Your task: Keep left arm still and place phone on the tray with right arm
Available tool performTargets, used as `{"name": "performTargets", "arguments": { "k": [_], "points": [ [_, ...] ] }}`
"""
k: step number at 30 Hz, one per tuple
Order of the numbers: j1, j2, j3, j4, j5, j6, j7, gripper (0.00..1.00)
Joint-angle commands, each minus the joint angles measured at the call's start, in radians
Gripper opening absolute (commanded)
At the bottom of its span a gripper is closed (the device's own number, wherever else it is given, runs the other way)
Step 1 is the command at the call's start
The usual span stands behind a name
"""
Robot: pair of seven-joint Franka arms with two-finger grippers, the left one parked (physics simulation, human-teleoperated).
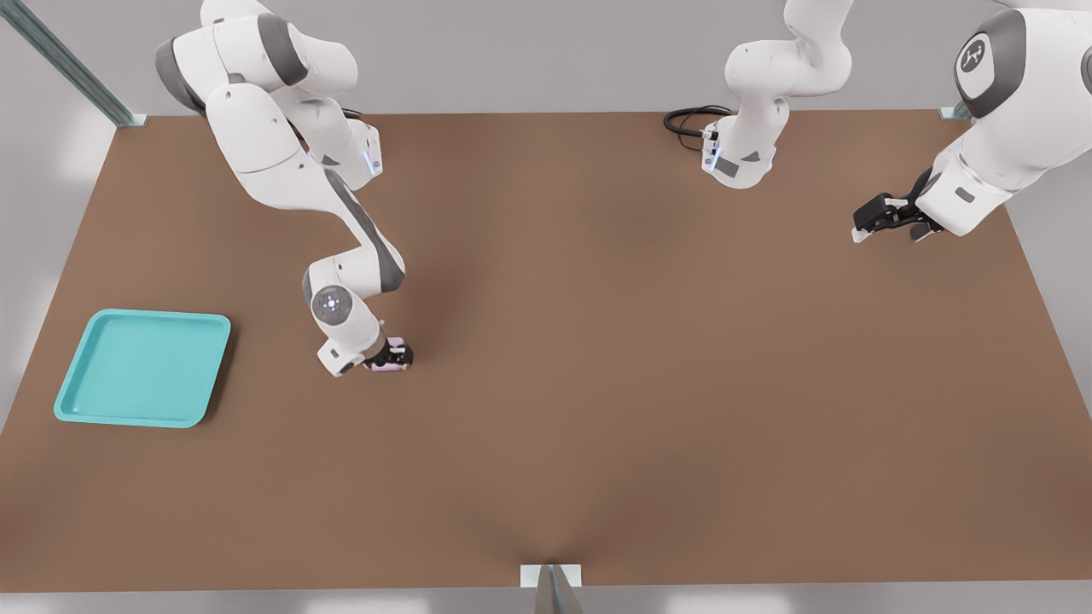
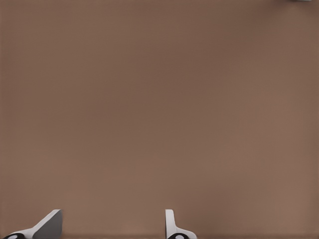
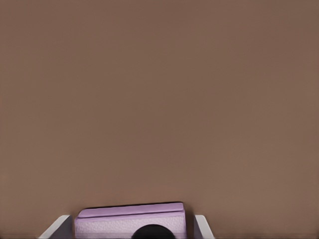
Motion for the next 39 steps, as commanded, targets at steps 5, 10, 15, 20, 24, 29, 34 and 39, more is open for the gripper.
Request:
{"name": "performTargets", "arguments": {
  "k": [5,10,15,20,24,29,34,39],
  "points": [
    [0.005,-0.001,0.001,-0.009,0.0,-0.002,0.018,0.86],
    [0.005,-0.007,0.001,-0.009,0.0,-0.005,0.015,0.74],
    [-0.02,-0.112,0.001,0.007,0.0,-0.152,-0.052,0.74],
    [-0.282,-0.177,0.004,0.005,0.0,-0.197,-0.437,0.75],
    [-0.495,-0.148,0.004,0.054,0.006,-0.195,-0.781,0.75],
    [-0.681,-0.016,0.004,0.25,0.011,-0.263,-1.117,0.75],
    [-0.715,0.033,0.004,0.306,0.011,-0.263,-1.168,1.0],
    [-0.707,-0.117,0.189,0.56,0.005,-0.632,-1.099,1.0]
  ]
}}
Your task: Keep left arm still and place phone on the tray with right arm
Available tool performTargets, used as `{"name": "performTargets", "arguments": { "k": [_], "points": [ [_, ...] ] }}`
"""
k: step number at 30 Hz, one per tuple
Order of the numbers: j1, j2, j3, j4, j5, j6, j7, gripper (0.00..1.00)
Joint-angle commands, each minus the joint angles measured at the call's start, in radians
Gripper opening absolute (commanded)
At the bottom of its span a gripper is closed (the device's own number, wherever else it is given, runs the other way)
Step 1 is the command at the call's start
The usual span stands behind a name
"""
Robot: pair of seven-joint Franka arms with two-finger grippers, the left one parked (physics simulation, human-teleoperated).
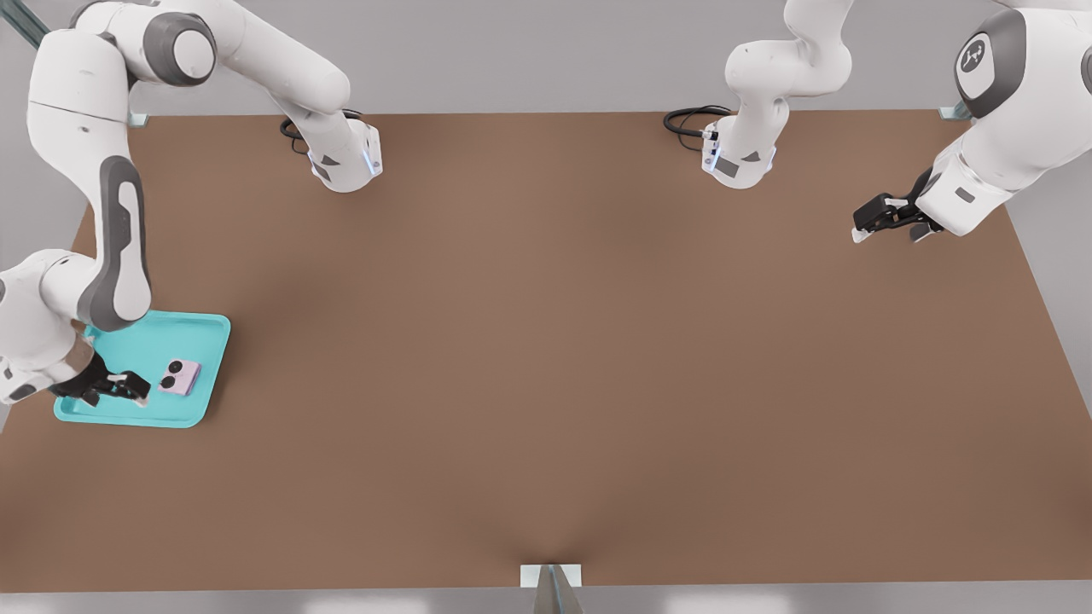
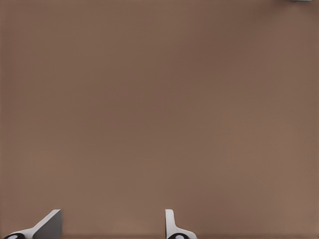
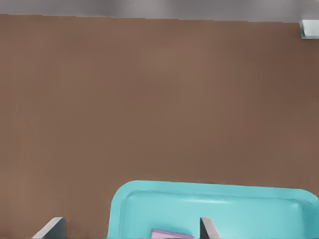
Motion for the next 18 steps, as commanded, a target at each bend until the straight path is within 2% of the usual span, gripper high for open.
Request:
{"name": "performTargets", "arguments": {
  "k": [1,2,3,4,5,6,8,10,12,18],
  "points": [
    [0.014,-0.077,0.085,0.042,-0.008,-0.304,-0.275,1.0],
    [0.014,-0.107,0.154,0.042,-0.008,-0.35,-0.181,1.0],
    [0.066,-0.197,0.196,0.036,-0.007,-0.429,-0.029,1.0],
    [0.363,-0.267,-0.069,0.028,-0.007,-0.478,0.049,1.0],
    [0.548,-0.347,-0.242,-0.015,0.009,-0.508,0.126,1.0],
    [0.624,-0.398,-0.268,-0.01,0.009,-0.619,0.254,1.0],
    [0.713,-0.32,-0.303,0.215,0.009,-0.826,0.324,1.0],
    [0.738,-0.283,-0.318,0.27,0.013,-0.817,0.345,1.0],
    [0.739,-0.275,-0.384,0.27,0.09,-0.803,0.33,1.0],
    [0.739,-0.268,-0.397,0.26,0.09,-0.783,0.328,1.0]
  ]
}}
